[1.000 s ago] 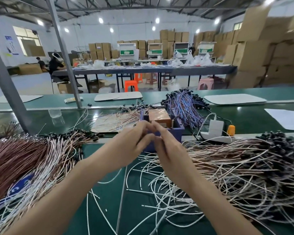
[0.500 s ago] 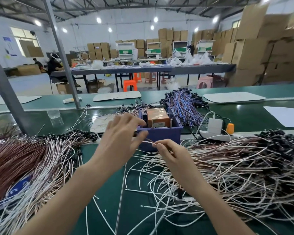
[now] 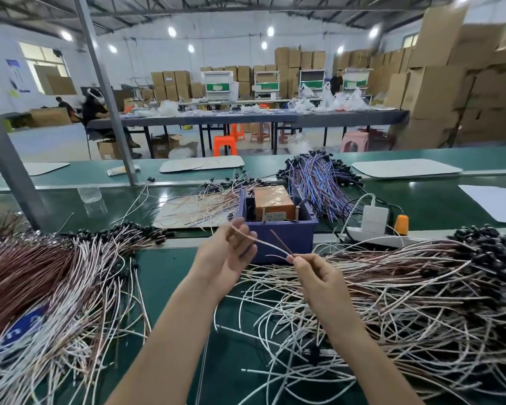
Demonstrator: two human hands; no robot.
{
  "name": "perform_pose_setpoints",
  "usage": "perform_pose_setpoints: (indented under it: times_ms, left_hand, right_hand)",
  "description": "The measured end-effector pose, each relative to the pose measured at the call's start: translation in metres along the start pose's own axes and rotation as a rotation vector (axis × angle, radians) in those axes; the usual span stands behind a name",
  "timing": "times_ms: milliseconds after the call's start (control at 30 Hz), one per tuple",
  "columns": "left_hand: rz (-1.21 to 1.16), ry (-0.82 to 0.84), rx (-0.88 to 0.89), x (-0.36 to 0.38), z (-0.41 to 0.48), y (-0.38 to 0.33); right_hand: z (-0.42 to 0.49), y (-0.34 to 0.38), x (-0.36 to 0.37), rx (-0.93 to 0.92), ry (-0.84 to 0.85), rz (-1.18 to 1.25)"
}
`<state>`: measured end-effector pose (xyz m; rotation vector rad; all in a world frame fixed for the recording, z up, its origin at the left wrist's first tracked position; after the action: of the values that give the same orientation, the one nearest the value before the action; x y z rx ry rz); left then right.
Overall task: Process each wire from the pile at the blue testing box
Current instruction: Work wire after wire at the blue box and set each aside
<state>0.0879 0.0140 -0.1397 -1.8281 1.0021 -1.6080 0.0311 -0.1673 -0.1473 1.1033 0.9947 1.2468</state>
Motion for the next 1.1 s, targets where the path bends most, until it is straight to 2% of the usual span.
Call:
perform_pose_setpoints:
  times_ms: [67,133,233,300,600,1100]
  left_hand:
    - [0.051,-0.084,0.128,-0.003,0.006,-0.006]
    - [0.24,-0.136,0.268,-0.005,0.005,-0.007]
    - [0.477,-0.156,0.495,-0.007,-0.002,0.002]
    - [0.569,-0.153,0.57,-0.009,-0.006,0.012]
    - [0.679,-0.174,0.664,-0.01,-0.012,0.023]
    - [0.777,-0.121,0.716,0.0,-0.016,0.028]
  right_hand:
    - [0.002,-0.01,-0.008,0.038,-0.077,0.062]
    - [0.006,-0.018,-0.019,0.061,-0.185,0.058]
    - [0.014,-0.024,-0.032,0.04,-0.333,0.01]
    - [0.016,-0.024,-0.033,0.003,-0.384,-0.044]
    - [0.028,-0.024,-0.027,-0.065,-0.416,-0.144]
    - [0.032,-0.028,-0.026,-0.052,-0.382,-0.118]
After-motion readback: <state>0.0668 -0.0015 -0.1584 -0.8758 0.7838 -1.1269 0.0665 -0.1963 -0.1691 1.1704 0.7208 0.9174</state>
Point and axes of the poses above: each hand's wrist, its own z-axis towards the middle knuckle, its own x-axis out of the palm, y = z × x, the point moved 10 cm from there along z, towards the middle knuckle, and after that the axes turned 3 degrees about y, right-handed, at the moved point
